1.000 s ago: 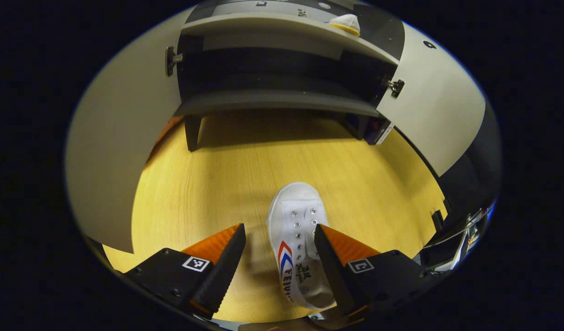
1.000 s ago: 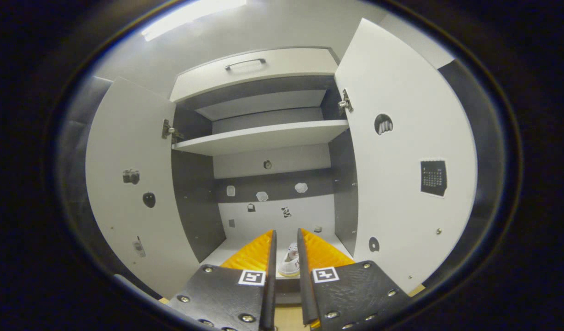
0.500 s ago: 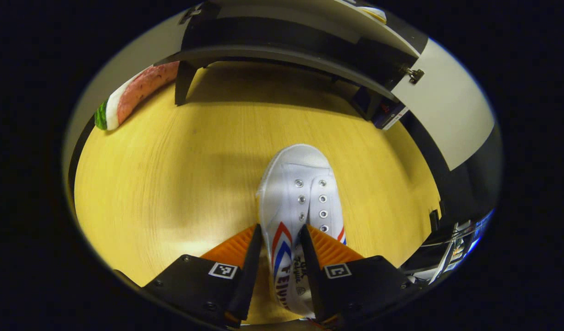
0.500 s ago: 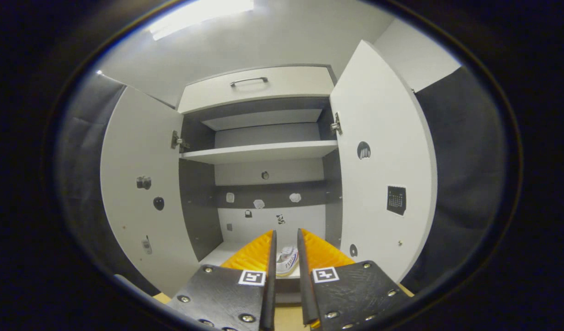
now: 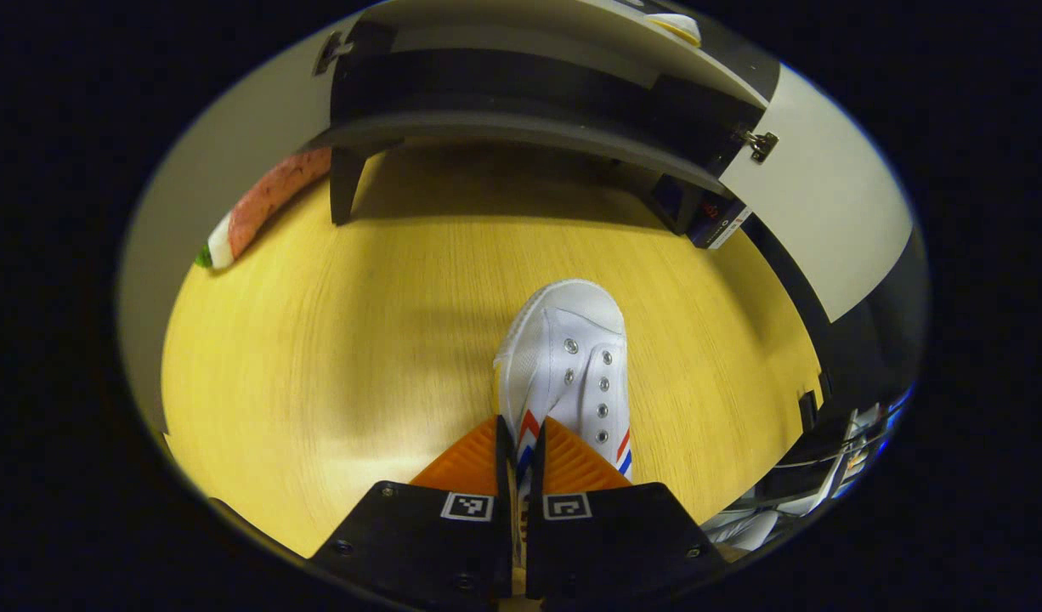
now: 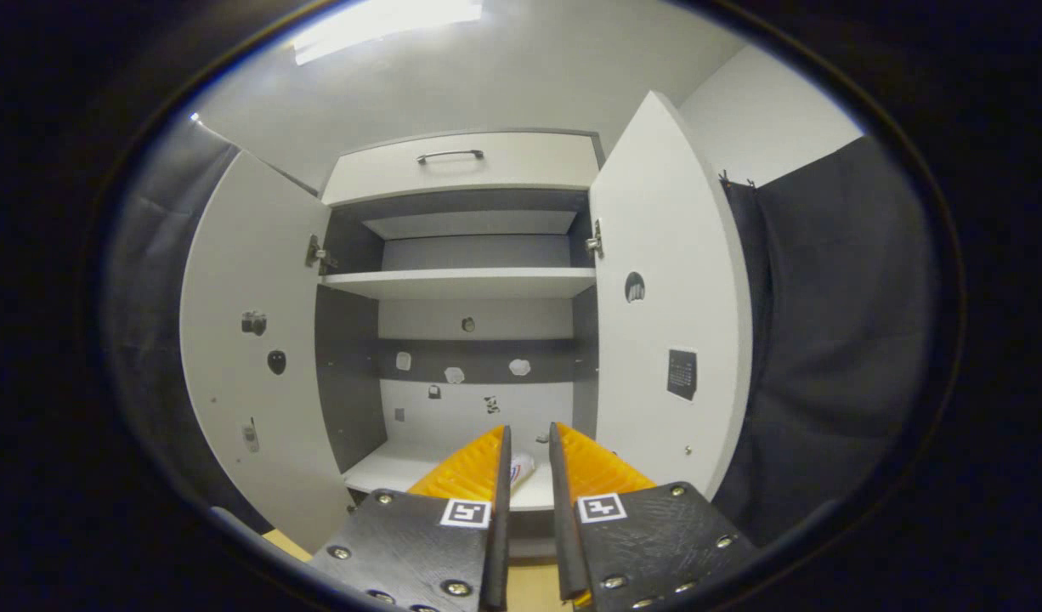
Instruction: Grab one shoe with the right hand and put it into the shoe cabinet, grab the other shoe with the left hand and put it into the shoe cabinet; then close the right door with the right hand and the left door with the left hand.
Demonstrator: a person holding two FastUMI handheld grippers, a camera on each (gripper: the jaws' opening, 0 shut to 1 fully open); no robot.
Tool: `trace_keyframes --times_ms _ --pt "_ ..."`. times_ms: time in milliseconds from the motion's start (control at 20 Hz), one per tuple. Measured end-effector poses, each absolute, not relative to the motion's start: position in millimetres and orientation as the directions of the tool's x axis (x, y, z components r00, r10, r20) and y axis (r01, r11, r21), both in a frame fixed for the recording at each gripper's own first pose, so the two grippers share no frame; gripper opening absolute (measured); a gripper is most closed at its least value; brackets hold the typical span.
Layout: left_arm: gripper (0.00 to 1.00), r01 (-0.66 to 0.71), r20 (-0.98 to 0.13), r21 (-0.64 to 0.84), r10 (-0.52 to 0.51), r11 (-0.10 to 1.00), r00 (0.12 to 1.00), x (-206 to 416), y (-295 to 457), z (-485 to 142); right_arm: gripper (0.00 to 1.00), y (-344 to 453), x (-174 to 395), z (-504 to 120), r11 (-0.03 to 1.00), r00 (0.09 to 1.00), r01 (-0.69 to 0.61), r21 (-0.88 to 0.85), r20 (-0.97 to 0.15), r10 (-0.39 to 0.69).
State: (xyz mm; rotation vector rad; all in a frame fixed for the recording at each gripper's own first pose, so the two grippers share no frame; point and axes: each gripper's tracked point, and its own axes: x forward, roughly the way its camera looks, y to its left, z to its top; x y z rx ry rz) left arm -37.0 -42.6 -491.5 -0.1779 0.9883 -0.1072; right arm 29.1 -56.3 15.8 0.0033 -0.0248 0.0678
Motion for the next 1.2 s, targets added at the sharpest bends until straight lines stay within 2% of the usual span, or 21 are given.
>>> trace_keyframes --times_ms 200,400,600,850,900,950,1200 --pt "0.07 0.041 -0.736 -0.224 -0.196 0.974 0.648 -1.2 -52.2 -415.2 0.23 -75.2 17.3 10.7 0.999 0.999 -0.037 0.020 0.020 0.037" --pt "0.07 0.081 -0.583 -0.203 -0.187 0.976 0.791 40.6 -50.1 -308.9 0.23 -88.1 5.2 10.4 0.998 0.999 -0.034 0.046 0.016 0.033" --pt "0.07 0.086 -0.429 -0.237 -0.184 0.968 0.884 73.6 -40.1 -209.6 0.23 -98.8 -3.3 18.8 0.997 0.999 -0.031 0.071 0.036 0.029" --pt "0.06 0.070 -0.312 -0.225 -0.140 0.972 0.940 98.8 -27.3 -142.1 0.23 -112.2 -16.1 28.7 0.996 0.997 -0.013 0.094 0.075 0.006" --pt "0.10 0.055 -0.299 -0.221 -0.121 0.974 0.946 106.9 -18.5 -130.7 0.23 -116.9 -18.3 29.4 0.996 0.997 -0.001 0.091 0.078 -0.006" --pt "0.06 0.043 -0.287 -0.224 -0.107 0.974 0.952 124.5 -12.9 -121.5 0.23 -122.1 -20.7 30.3 0.996 0.997 0.014 0.088 0.081 -0.021" --pt "0.07 -0.008 -0.253 -0.220 -0.049 0.975 0.966 208.3 4.7 -97.8 0.23 -158.3 -31.5 30.4 0.990 0.991 0.108 0.087 0.074 -0.115"
